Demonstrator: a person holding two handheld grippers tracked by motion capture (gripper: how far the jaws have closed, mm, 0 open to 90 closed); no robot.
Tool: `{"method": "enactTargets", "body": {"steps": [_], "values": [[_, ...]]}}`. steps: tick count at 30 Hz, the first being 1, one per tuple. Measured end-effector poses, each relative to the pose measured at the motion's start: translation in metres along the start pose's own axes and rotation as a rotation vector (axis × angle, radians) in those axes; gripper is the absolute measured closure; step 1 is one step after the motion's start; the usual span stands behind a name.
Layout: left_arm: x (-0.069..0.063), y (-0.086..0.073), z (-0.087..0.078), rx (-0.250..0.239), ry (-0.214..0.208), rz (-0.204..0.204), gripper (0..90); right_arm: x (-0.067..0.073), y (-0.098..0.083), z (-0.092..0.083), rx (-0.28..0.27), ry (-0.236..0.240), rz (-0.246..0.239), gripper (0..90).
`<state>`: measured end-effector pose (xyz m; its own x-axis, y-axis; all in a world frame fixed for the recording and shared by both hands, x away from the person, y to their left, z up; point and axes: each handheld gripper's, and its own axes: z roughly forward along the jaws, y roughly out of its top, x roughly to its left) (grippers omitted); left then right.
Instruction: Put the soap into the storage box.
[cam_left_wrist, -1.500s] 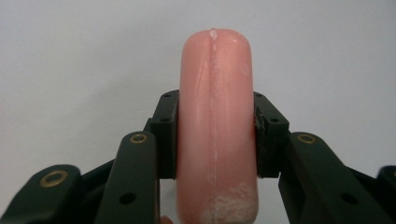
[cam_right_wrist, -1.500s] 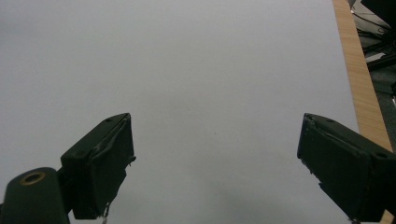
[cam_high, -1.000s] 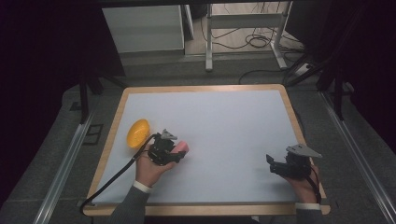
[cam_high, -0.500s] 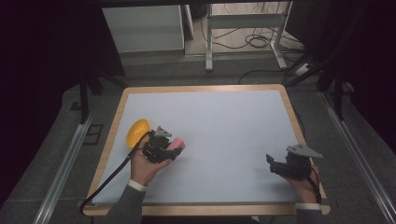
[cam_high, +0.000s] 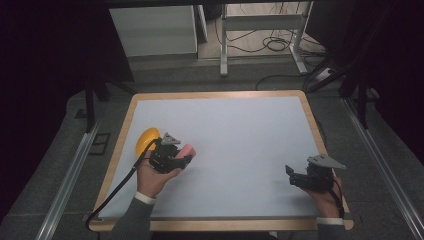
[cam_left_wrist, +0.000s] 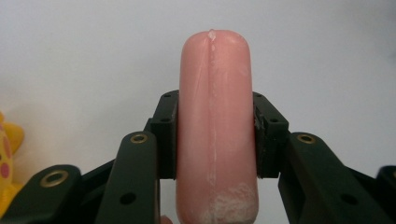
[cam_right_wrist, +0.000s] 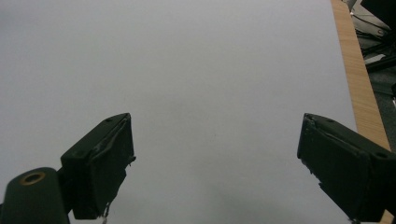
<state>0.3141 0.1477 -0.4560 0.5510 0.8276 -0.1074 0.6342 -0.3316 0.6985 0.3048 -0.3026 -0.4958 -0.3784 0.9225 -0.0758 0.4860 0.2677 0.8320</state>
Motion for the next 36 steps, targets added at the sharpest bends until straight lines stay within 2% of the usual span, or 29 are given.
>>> {"method": "enactTargets", "body": {"steps": [13,36], "values": [[0.008,0.003,-0.010,-0.028,0.017,-0.008,60.2,0.000,0.000,0.000,0.001,0.000,-0.001,10.5],[0.020,0.007,-0.021,-0.045,0.039,-0.023,60.2,0.000,0.000,0.000,0.004,-0.004,0.000,10.5]]}}
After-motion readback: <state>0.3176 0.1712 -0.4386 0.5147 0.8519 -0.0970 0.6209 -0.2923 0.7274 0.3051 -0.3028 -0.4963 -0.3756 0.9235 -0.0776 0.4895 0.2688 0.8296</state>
